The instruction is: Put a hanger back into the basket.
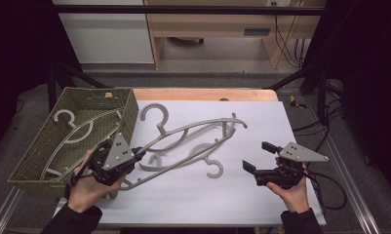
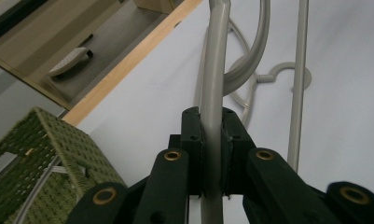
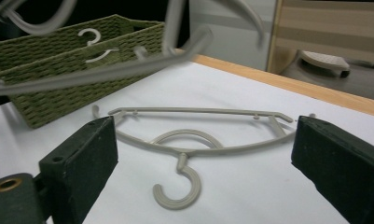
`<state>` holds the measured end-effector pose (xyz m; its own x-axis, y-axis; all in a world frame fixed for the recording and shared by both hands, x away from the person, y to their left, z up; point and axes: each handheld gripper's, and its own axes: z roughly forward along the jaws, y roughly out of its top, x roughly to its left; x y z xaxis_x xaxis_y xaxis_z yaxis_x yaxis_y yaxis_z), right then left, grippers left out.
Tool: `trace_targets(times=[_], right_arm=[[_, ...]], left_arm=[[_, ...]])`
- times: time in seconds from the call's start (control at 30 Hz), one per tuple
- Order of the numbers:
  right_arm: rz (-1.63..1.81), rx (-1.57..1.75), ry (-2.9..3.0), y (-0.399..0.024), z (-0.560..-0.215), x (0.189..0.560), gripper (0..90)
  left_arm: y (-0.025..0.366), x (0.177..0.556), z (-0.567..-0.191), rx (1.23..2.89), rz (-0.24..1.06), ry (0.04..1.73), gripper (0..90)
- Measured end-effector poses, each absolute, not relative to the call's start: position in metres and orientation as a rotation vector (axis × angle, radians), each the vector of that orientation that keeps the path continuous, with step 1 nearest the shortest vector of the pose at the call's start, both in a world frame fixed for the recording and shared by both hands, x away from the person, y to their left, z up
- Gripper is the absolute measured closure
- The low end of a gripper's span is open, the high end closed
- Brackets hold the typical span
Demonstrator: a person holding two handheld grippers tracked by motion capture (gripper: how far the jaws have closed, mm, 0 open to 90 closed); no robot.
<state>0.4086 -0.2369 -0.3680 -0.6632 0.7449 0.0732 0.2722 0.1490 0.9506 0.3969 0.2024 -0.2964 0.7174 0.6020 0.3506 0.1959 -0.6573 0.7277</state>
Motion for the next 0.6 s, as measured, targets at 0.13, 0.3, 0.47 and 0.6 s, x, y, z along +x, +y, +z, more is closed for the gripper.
trace_targets(times=[0.13,0.3,0.47,0.6], right_arm=[[1.510,0.985,2.011,-0.240,-0.370,0.408,5.8],[1.510,0.998,2.008,-0.241,-0.372,0.409,5.5],[1.514,1.012,1.996,-0.243,-0.373,0.408,4.4],[1.518,1.000,2.000,-0.244,-0.373,0.408,3.8]], left_arm=[[0.214,0.403,-0.284,2.223,0.782,0.631,82.1],[0.232,0.414,-0.272,2.205,0.807,0.689,82.1],[0.254,0.426,-0.264,2.192,0.850,0.749,82.1],[0.272,0.436,-0.261,2.168,0.885,0.807,82.1]])
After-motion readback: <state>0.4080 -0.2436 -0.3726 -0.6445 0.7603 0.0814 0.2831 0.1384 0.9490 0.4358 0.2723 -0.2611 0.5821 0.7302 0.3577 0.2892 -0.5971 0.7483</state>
